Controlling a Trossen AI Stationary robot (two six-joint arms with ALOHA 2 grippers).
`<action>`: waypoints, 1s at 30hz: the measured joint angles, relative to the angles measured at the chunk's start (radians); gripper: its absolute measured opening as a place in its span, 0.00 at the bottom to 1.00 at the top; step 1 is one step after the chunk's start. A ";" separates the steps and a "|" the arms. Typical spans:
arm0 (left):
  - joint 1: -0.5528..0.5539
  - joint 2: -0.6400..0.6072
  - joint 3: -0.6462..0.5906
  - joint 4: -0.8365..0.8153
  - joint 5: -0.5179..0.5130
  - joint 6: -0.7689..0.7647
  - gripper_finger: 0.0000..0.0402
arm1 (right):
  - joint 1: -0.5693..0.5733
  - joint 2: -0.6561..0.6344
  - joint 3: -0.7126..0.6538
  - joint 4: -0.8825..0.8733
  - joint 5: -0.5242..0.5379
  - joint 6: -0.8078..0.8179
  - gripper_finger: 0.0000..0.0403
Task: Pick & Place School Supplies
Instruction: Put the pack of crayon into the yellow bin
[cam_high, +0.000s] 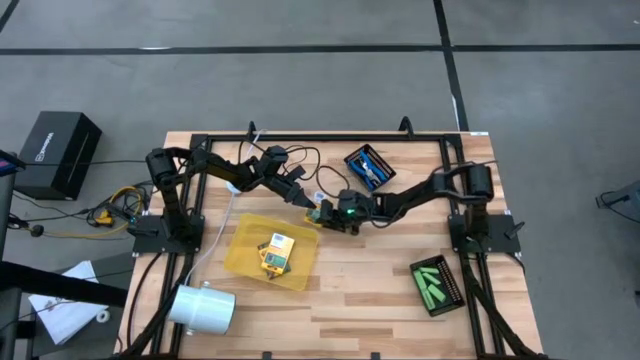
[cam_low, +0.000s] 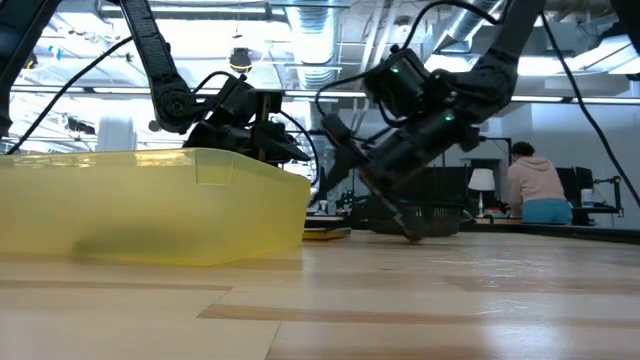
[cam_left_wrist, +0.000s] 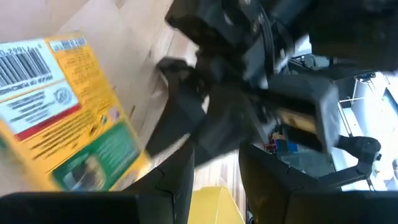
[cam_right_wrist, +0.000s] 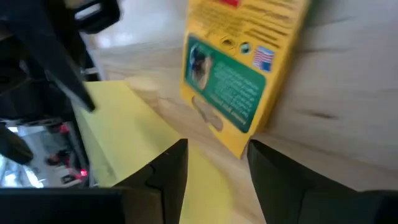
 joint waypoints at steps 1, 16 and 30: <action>0.000 0.000 0.000 0.000 0.000 0.000 0.30 | 0.003 0.016 0.015 0.003 0.000 0.003 0.39; 0.000 0.000 0.000 -0.006 0.024 -0.007 0.30 | -0.008 0.057 0.087 -0.062 -0.032 -0.018 0.31; 0.035 0.000 0.002 -0.304 -0.032 0.261 0.24 | -0.112 -0.098 0.068 -0.100 -0.022 -0.204 0.39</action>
